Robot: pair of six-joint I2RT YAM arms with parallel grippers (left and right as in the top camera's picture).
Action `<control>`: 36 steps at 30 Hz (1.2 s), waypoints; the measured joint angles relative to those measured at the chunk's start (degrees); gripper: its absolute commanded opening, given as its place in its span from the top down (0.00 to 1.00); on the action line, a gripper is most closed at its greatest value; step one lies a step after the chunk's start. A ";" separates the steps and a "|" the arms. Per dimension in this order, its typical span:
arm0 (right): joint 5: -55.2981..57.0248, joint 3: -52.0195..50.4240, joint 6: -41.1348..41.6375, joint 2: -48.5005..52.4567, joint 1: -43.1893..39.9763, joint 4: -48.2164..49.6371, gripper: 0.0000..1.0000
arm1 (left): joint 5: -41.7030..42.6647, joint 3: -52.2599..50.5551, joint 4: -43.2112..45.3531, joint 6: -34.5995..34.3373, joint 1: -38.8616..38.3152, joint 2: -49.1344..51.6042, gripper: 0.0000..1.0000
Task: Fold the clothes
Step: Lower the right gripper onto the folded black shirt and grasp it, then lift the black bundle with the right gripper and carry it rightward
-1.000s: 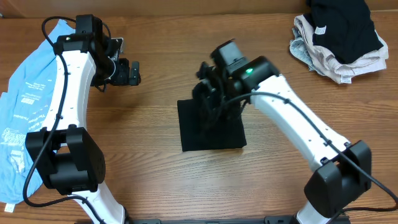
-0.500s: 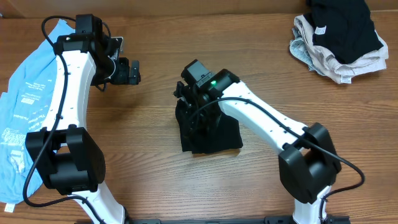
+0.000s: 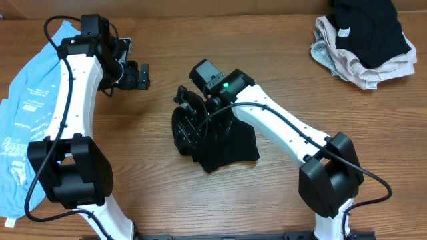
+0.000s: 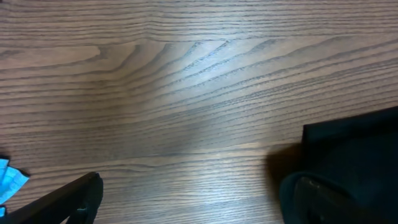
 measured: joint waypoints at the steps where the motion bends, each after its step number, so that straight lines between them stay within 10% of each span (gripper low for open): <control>1: 0.68 0.42 0.39 -0.39 -0.02 -0.24 0.20 | -0.02 0.00 0.00 0.00 0.00 0.00 0.00; 13: 18.38 1.62 11.10 -2.89 -6.51 -5.35 0.00 | 4.24 -0.02 -1.29 0.00 0.00 0.00 0.00; 24: 20.87 1.62 11.96 -2.89 -21.05 -12.96 0.02 | 7.21 -3.34 -7.23 0.02 -5.46 0.00 0.00; 36: 20.83 -6.67 10.56 -3.06 -18.36 -11.78 0.06 | 4.39 -3.37 -2.82 -2.29 -12.48 0.00 0.00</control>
